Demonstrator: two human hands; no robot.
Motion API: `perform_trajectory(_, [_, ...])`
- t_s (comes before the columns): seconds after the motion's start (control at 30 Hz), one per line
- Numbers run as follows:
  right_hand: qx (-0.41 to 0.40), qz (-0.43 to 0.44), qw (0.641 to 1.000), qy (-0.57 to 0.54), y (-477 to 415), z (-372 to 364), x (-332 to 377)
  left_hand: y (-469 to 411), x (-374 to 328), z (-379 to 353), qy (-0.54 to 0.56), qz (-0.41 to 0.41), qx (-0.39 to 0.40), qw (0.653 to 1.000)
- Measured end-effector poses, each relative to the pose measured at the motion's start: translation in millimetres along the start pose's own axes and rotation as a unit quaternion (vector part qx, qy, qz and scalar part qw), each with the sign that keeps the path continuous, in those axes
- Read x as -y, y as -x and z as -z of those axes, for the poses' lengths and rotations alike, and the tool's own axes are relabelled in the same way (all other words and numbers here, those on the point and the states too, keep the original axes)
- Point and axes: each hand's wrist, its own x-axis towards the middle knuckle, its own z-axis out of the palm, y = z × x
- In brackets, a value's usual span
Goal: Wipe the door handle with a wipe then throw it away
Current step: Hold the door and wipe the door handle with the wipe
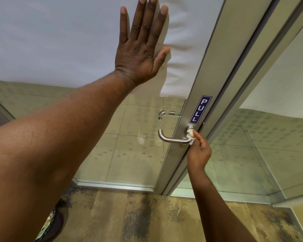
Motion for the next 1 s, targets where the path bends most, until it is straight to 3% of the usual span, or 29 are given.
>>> perform_trajectory(0.1, [-0.030,-0.140,0.985,-0.092,-5.2,-4.6,-4.7,0.3,1.1,-0.6,0.002,-0.002,-0.003,1.000])
perform_trajectory(0.2, [-0.010,-0.253,0.927,-0.277,1.3,-8.6,-4.3,1.3,0.3,-1.6,0.000,-0.002,-0.005,1.000])
perform_trajectory(0.3, [0.030,-0.298,0.884,-0.358,12.5,-10.1,-3.1,0.8,0.0,-2.6,-0.002,-0.002,-0.003,1.000])
perform_trajectory(0.43, [0.034,-0.299,0.881,-0.366,8.4,-5.9,-0.3,0.9,0.1,-2.3,-0.002,-0.002,-0.006,1.000])
perform_trajectory(0.57, [0.022,-0.258,0.920,-0.295,-8.5,2.2,9.7,0.6,-0.7,-2.8,-0.003,0.000,-0.005,1.000])
perform_trajectory(0.67, [0.013,-0.198,0.962,-0.186,-12.4,1.9,15.0,1.2,-0.3,-2.8,0.002,0.001,-0.008,1.000])
perform_trajectory(0.73, [0.016,-0.112,0.992,-0.057,-13.4,1.7,16.0,1.4,-0.2,-2.2,0.002,-0.001,-0.007,1.000])
perform_trajectory(0.83, [0.039,0.000,0.995,0.096,-8.7,4.9,19.3,0.5,-0.1,-0.5,0.004,-0.002,-0.003,1.000])
perform_trajectory(1.0, [0.074,0.079,0.988,0.113,4.3,20.9,14.1,0.4,0.3,0.6,0.000,-0.006,0.004,1.000])
